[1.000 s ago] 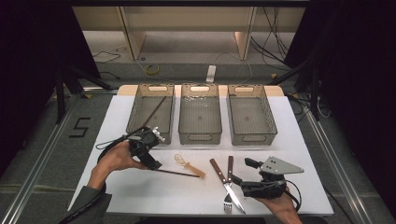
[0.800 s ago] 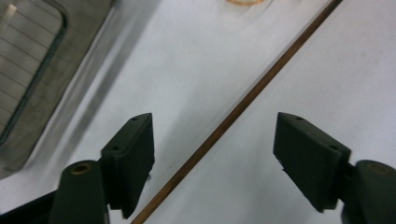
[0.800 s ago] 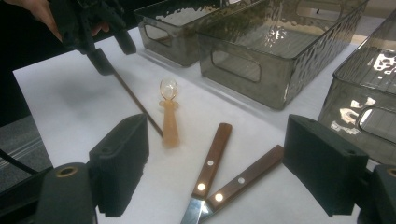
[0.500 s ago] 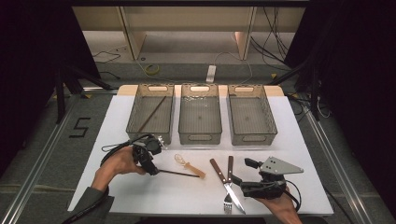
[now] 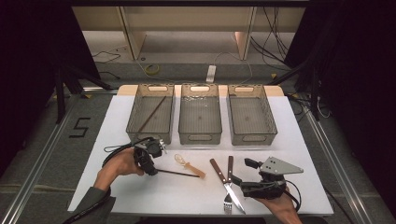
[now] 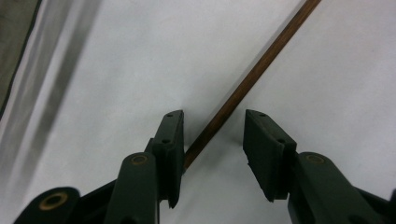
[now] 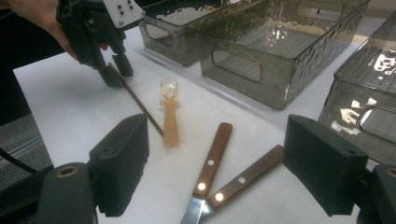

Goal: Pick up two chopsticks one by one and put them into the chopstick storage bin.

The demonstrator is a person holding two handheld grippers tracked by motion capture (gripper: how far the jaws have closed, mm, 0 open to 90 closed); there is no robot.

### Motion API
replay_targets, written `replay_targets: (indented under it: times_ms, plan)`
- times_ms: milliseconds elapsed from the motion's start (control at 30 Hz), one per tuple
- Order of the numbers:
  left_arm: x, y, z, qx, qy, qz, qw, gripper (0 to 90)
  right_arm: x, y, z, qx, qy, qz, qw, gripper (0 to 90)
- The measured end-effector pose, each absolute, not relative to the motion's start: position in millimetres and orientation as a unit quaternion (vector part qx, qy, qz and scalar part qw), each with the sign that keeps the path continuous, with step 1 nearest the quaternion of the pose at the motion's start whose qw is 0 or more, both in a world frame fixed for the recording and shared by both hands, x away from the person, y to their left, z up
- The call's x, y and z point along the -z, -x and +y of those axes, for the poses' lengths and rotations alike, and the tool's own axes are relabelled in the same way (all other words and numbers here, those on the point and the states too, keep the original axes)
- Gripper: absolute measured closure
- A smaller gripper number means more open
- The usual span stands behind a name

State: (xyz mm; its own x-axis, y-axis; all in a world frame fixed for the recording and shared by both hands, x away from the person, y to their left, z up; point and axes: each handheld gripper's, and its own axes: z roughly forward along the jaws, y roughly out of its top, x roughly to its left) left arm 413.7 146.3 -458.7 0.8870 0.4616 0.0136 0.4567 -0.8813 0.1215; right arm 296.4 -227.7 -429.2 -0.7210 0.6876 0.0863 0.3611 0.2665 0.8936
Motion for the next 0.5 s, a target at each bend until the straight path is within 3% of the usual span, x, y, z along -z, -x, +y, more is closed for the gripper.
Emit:
replay_targets:
  times_ms: [500]
  plan:
    - [459.8,-410.4,143.0,-0.015,-0.973,0.223,0.051,67.9,429.4,-296.4,-227.5,-0.503,-0.336,0.780,0.161,23.5]
